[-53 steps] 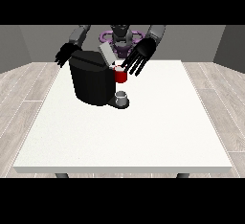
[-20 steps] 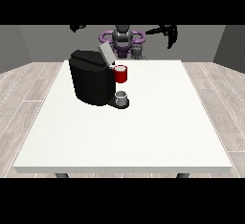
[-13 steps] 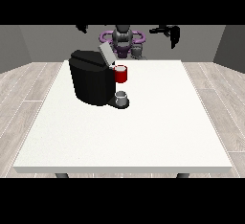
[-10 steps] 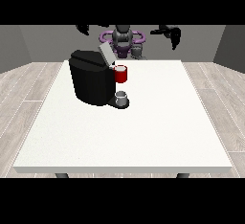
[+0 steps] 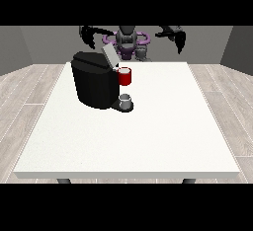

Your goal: Insert the coffee pod into the coffee machine and close the lid

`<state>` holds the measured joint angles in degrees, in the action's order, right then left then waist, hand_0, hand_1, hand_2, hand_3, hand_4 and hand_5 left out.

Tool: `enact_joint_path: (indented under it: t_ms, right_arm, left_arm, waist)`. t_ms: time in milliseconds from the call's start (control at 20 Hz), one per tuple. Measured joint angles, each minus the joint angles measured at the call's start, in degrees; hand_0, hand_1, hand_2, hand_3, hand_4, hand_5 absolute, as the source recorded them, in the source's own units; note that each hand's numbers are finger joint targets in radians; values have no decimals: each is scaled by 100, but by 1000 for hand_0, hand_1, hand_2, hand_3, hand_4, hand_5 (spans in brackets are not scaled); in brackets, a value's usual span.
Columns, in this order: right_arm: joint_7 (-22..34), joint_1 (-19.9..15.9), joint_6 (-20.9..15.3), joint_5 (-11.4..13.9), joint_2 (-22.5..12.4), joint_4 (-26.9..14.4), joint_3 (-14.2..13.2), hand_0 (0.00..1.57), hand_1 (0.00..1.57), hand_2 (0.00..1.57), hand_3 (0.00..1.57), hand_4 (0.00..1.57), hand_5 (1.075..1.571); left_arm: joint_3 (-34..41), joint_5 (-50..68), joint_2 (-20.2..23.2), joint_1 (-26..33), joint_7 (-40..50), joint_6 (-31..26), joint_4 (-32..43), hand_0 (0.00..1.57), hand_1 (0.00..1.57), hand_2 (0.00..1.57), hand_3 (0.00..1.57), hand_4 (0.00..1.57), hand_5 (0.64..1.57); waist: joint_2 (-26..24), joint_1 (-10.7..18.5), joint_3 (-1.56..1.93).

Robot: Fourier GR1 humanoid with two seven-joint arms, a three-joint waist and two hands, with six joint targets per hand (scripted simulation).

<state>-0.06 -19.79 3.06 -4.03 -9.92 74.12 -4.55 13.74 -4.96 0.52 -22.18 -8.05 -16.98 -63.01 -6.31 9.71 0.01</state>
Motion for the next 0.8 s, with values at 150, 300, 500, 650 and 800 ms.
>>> enact_joint_path:
  t_ms: [150,300,500,650,800]
  right_arm:
    - [-191,-168,-20,61,16,-316,-52,0,0,0,0,0,1571]
    - [-250,-461,-30,71,-5,-587,-139,0,0,0,0,0,1571]
    - [-284,-729,10,159,26,-754,-69,0,0,0,0,0,1571]
    - [-190,-943,38,209,-16,-884,-72,0,0,0,0,0,1571]
    - [-279,-1063,72,306,43,-961,13,0,0,0,0,0,1571]
  left_arm:
    - [-215,229,-18,125,245,179,-416,0,0,0,0,0,1571]
    - [-309,359,44,274,386,218,-790,0,0,0,0,0,1571]
    - [-294,434,189,465,360,253,-1013,0,0,0,0,0,1571]
    - [-368,458,210,684,347,266,-1216,0,0,0,0,0,1571]
    - [-388,467,263,751,351,371,-1351,0,0,0,0,0,1571]
  waist:
    - [146,22,0]
    - [328,5,2]
    - [518,-130,-6]
    - [576,-135,-4]
    - [643,-235,-8]
